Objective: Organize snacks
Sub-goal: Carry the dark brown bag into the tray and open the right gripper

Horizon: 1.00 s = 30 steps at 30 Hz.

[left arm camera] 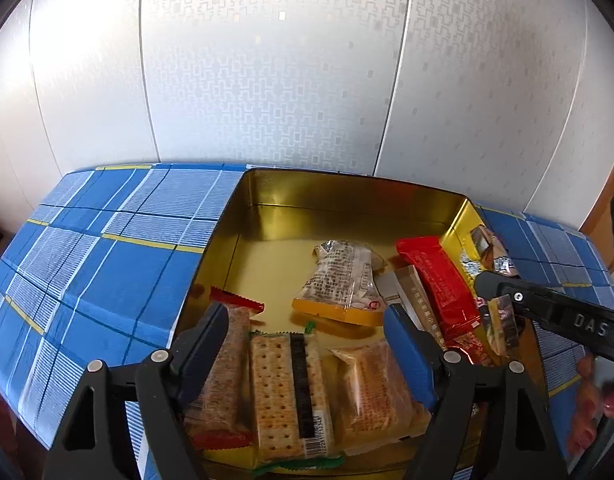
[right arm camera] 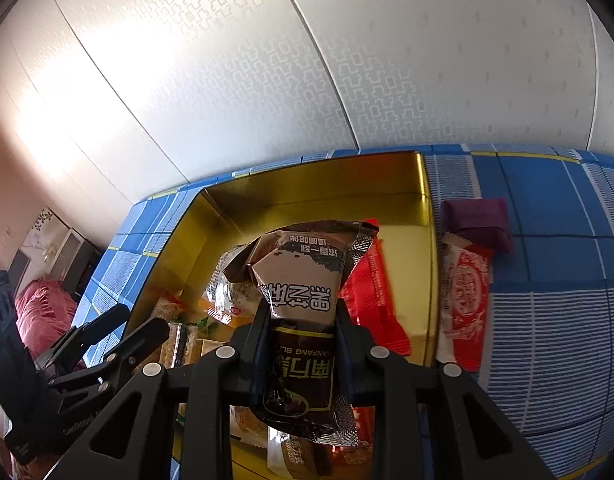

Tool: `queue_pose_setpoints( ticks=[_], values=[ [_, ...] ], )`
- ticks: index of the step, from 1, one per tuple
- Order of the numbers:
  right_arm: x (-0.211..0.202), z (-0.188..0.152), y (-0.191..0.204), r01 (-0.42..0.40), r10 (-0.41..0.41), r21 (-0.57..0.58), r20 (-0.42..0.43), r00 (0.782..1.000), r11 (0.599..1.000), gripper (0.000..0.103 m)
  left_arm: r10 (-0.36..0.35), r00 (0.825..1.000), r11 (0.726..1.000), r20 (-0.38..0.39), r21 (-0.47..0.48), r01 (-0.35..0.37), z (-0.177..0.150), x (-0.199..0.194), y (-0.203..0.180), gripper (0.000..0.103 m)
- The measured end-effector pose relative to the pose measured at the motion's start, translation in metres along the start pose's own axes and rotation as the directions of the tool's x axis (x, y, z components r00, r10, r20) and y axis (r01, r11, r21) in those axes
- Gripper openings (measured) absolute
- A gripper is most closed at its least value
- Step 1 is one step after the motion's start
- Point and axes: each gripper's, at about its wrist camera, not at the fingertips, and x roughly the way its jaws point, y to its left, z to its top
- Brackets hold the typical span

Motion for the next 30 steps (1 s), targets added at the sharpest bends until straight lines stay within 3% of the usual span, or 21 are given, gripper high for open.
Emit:
queue_pose_setpoints(
  ticks=[12,22,30],
  values=[
    [0.026,0.008,0.014,0.002,-0.003,-0.019,-0.048,0.999,1.0,0.029,-0.009,1.0,1.0,-0.005,0.007,0.009,-0.006,-0.009,0.004,0.081],
    [0.062,0.023,0.023,0.051,-0.053,-0.02,-0.12,0.991,0.999,0.029,-0.015,1.0,0.999,-0.019,-0.051,0.014,-0.007,-0.011,0.02,0.084],
    [0.07,0.035,0.031,0.09,-0.092,-0.023,-0.077,0.993,0.996,0.035,-0.01,1.0,0.999,-0.019,-0.043,0.009,-0.007,-0.01,0.022,0.084]
  ],
)
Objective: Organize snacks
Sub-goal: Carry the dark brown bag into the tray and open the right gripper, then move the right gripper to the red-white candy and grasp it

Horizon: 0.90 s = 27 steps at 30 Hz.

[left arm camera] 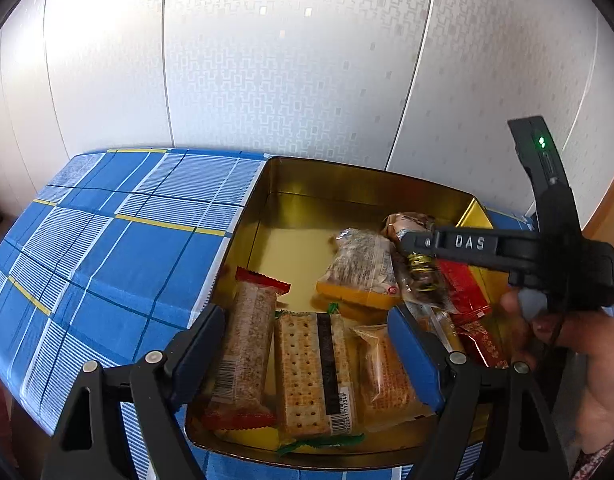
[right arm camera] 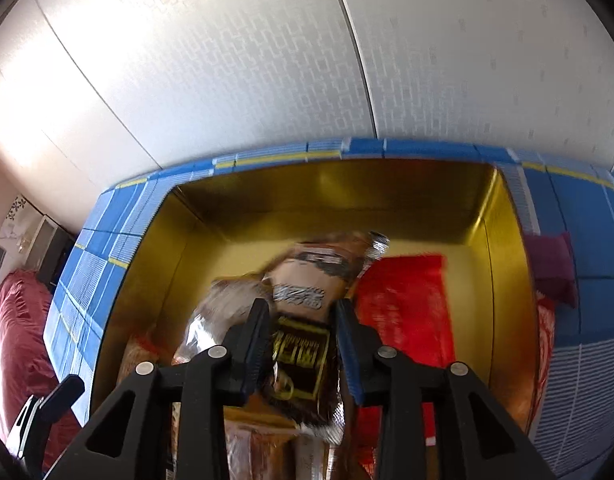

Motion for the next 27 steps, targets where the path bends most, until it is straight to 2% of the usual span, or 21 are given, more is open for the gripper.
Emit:
queue_pose_setpoints(
  ticks=[4,9,15,19,23,27],
  values=[
    [-0.013,-0.002,0.006,-0.019,0.021,-0.034,0.045,0.999,0.999,0.035,-0.003,1.0,1.0,-0.008,-0.012,0.002,0.0,0.002,0.003,0.084],
    [-0.031,-0.007,-0.006,-0.042,0.042,-0.003,0.079,0.996,0.999,0.035,-0.021,1.0,1.0,-0.014,-0.017,0.02,0.002,0.004,0.004,0.084],
    [-0.06,-0.008,-0.032,-0.029,0.025,0.023,0.149,0.988,0.999,0.035,-0.036,0.999,0.999,0.009,-0.009,0.036,0.002,0.001,-0.006,0.09],
    [-0.083,-0.009,-0.065,-0.006,-0.01,0.084,0.19,0.982,0.996,0.035,-0.051,0.999,0.999,0.009,-0.002,0.051,0.002,0.002,-0.014,0.09],
    [-0.096,-0.013,-0.103,0.031,-0.06,0.164,0.175,0.983,0.986,0.035,-0.059,0.998,0.998,0.011,0.024,0.059,0.001,0.003,-0.023,0.091],
    [-0.093,-0.021,-0.135,0.08,-0.105,0.224,0.102,0.989,0.971,0.036,-0.065,0.998,0.997,0.016,0.044,0.064,0.0,0.004,-0.034,0.091]
  ],
)
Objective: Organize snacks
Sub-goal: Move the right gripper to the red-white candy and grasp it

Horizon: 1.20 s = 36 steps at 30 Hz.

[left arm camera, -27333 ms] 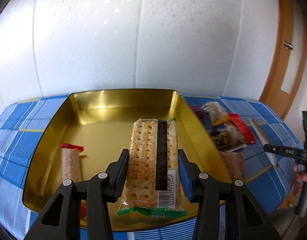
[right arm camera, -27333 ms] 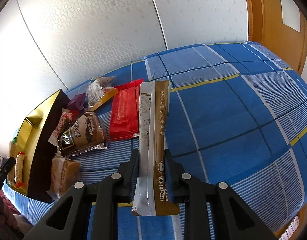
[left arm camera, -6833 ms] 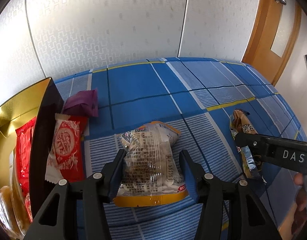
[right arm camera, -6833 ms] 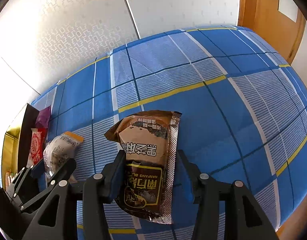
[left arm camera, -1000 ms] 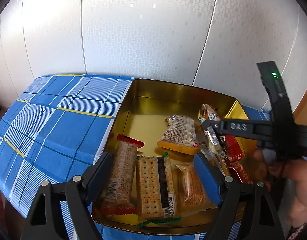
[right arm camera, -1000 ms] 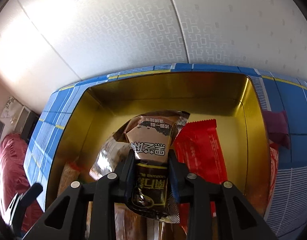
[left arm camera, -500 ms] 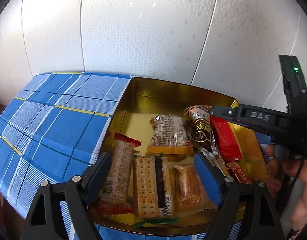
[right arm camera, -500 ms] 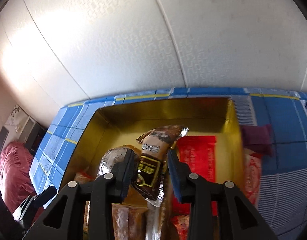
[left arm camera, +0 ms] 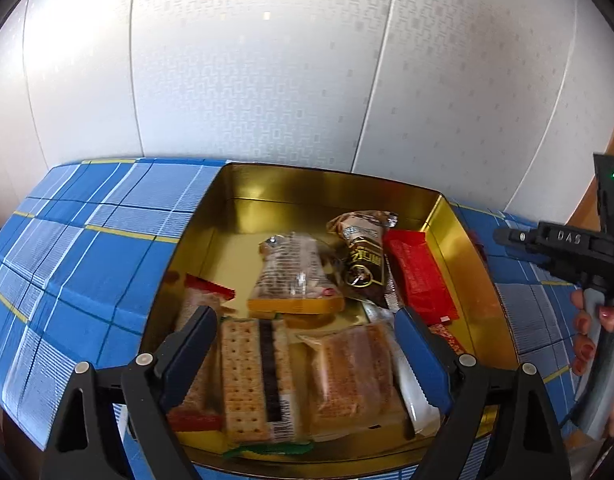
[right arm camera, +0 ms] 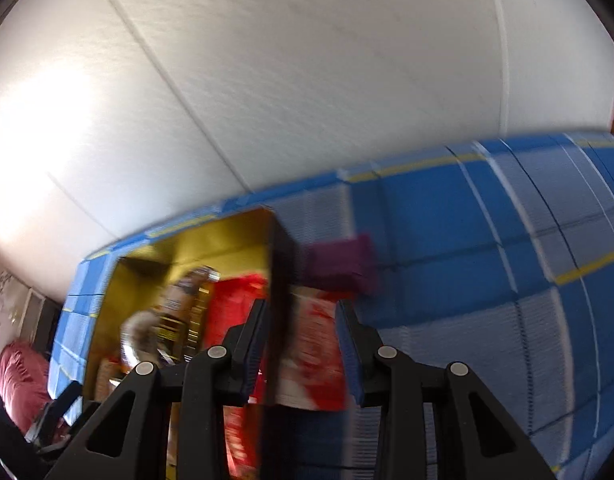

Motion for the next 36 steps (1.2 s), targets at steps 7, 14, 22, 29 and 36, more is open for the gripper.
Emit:
queue_pose_setpoints(
  ticks=[7,14,22,29,36],
  values=[
    [0.02,-0.004,-0.022,-0.022,0.028,0.058,-0.096,0.995,0.998,0.036,-0.002,1.0,1.0,-0.005,0.028,0.002,-0.002,0.005,-0.014,0.091],
    [0.045,-0.004,-0.018,-0.018,0.025,0.055,-0.139,0.99,0.998,0.036,0.009,1.0,0.998,-0.017,0.06,-0.008,-0.007,0.01,-0.02,0.091],
    [0.059,-0.003,-0.004,0.043,-0.052,-0.062,-0.136,0.989,0.997,0.036,0.004,1.0,0.999,-0.017,0.032,-0.004,-0.006,0.007,-0.013,0.091],
    [0.047,-0.006,-0.024,0.099,-0.103,-0.041,-0.132,0.986,0.994,0.035,-0.006,1.0,1.0,-0.015,0.03,0.006,-0.004,0.007,-0.013,0.092],
    [0.03,0.0,-0.073,0.186,-0.178,0.064,-0.107,0.978,0.981,0.036,-0.008,1.0,0.999,-0.012,0.05,0.009,-0.004,0.007,-0.022,0.092]
  ],
)
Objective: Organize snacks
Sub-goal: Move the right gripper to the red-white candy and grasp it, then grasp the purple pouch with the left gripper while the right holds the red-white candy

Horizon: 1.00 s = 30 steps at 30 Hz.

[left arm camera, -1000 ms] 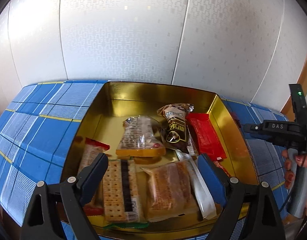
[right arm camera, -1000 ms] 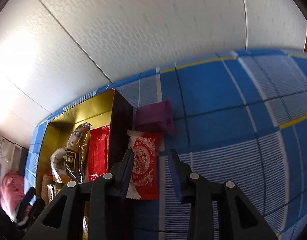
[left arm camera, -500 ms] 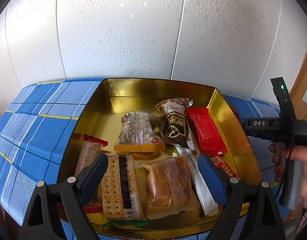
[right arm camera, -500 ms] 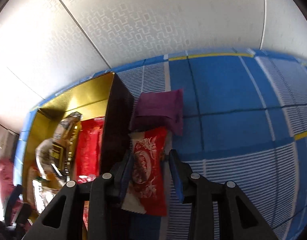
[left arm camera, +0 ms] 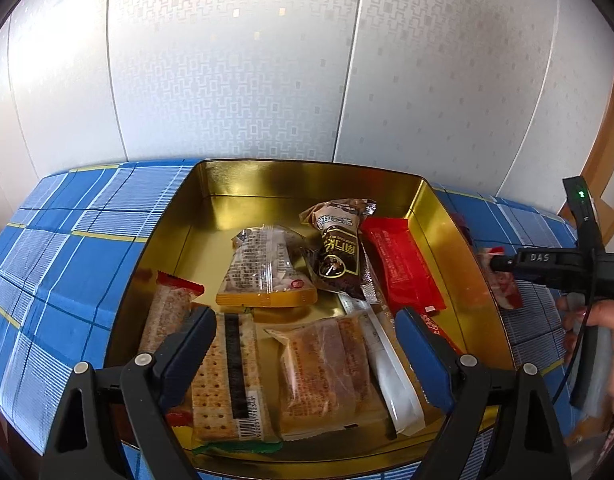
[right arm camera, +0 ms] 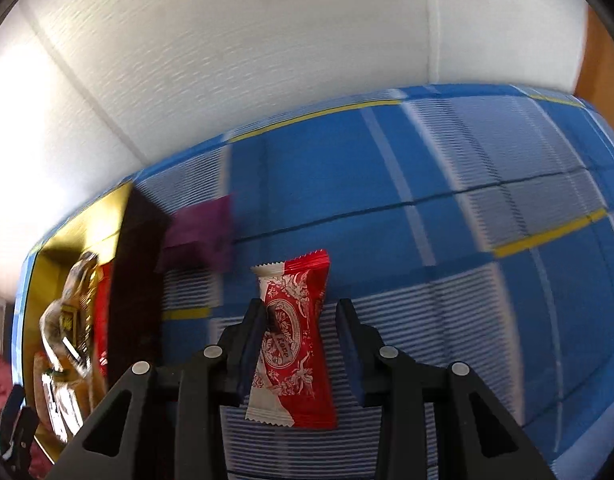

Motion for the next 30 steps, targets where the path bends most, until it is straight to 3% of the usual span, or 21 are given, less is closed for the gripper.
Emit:
queue_pose_setpoints(
  ticks=[12,16,22,30],
  values=[
    [-0.013,0.005,-0.051,0.047,-0.049,0.056,0.023,0.999,0.997,0.036,-0.029,0.999,0.999,0.024,0.037,0.028,0.005,0.002,-0.029,0.092],
    [-0.019,0.003,-0.059,0.063,-0.065,0.071,0.028,0.997,0.996,0.036,-0.065,0.997,0.995,0.037,0.078,0.062,0.004,0.002,-0.053,0.092],
    [-0.022,0.0,-0.07,0.025,-0.026,0.087,0.014,1.0,0.996,0.039,-0.123,0.992,0.986,0.033,0.121,0.119,0.011,0.007,-0.09,0.092],
    [-0.023,-0.002,-0.07,0.016,-0.016,0.063,0.004,1.0,0.998,0.039,-0.146,0.989,0.969,0.011,0.201,0.141,0.05,0.03,-0.162,0.091]
  ],
)
